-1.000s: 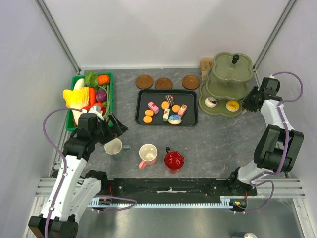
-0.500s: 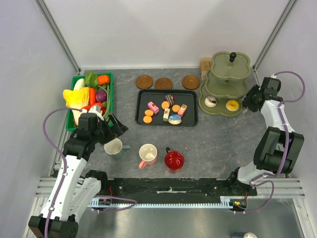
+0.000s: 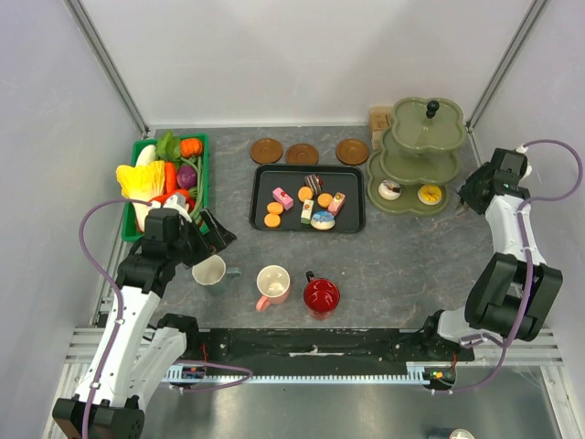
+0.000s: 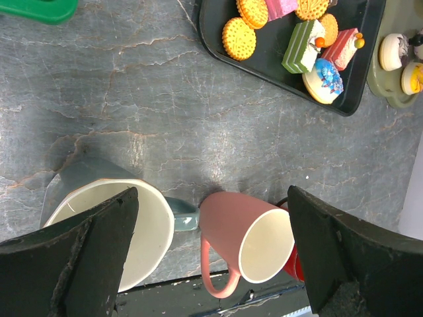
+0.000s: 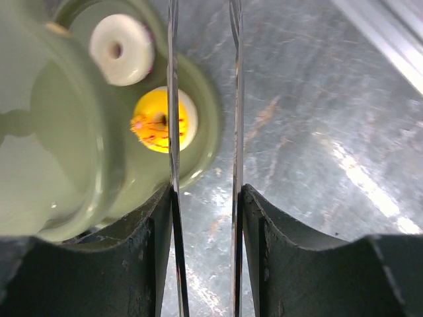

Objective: Serve the afternoon tea

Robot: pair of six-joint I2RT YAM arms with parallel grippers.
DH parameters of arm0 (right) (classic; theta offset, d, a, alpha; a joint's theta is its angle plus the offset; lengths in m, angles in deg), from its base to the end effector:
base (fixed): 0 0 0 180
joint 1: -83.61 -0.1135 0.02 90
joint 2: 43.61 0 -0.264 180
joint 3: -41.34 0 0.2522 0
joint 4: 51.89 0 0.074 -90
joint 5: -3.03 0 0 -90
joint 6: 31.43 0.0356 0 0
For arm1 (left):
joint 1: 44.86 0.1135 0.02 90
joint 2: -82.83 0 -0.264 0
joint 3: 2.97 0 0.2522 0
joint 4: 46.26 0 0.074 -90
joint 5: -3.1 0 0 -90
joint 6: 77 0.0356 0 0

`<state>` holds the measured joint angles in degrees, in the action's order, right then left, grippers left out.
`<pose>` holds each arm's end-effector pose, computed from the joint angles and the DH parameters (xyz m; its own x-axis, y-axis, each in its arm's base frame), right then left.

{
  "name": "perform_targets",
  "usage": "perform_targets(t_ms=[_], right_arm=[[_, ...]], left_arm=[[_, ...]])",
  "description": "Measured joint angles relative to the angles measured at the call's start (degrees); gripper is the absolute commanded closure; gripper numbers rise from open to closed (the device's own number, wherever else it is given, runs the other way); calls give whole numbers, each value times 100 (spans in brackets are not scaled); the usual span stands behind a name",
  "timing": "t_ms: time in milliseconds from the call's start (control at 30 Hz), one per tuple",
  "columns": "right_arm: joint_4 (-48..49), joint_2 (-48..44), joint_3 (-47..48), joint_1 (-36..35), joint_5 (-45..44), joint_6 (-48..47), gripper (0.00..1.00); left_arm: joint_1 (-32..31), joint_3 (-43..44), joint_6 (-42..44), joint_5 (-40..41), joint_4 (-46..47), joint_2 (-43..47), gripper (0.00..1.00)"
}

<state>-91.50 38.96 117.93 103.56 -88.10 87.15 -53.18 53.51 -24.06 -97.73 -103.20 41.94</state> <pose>0.2943 -0.1076 0.2707 -0.4203 0.6614 -0.6213 0.6322 0.7046 0.3224 0.1426 -0.0276 0.2821 -0.6914 -0.4971 -0.5242 -0.1692 0.8169 -0.5515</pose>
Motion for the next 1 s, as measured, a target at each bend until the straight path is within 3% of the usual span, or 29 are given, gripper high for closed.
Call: perform_targets(t_ms=[300, 700, 867, 1000], right_arm=[[-673, -973, -249, 306, -382, 94, 50], [-1379, -3143, -245, 0, 2124, -260, 49], [-1711, -3333, -232, -422, 2894, -367, 49], [-1862, -3274, -214, -1095, 2999, -389, 49]], left_arm=[[0, 0, 0, -4, 0, -4, 1], [0, 0, 0, -15, 0, -44, 1], [0, 0, 0, -24, 2, -44, 1], [0, 0, 0, -24, 0, -50, 1]])
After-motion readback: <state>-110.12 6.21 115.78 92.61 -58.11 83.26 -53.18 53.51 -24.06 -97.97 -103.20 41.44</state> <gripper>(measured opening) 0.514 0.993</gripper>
